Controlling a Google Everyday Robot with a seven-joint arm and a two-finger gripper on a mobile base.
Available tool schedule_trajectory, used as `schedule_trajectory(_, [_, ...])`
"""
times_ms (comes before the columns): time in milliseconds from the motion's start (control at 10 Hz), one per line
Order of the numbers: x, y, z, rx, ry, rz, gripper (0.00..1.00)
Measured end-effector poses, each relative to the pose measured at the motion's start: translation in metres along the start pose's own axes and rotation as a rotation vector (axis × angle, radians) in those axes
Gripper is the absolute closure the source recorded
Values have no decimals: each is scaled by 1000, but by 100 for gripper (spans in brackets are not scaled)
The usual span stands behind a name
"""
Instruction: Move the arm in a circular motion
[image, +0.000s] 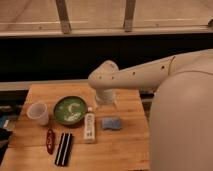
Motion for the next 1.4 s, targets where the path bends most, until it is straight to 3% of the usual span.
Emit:
schedule_trajectory(200, [36,10,1,13,12,29,34])
schedule_trajectory(400, [66,4,3,33,23,99,34])
schedule_trajectory(700, [70,-19,5,58,26,183,34])
schedule_trajectory(900, [50,-41,6,70,23,223,34])
schedule_trajectory(1100, [8,-66,5,81,13,236,34])
schedule_trajectory(1300, [-44,-80,4,78,2,202,34])
schedule_trajectory(1400, [-60,-81,5,70,4,179,34])
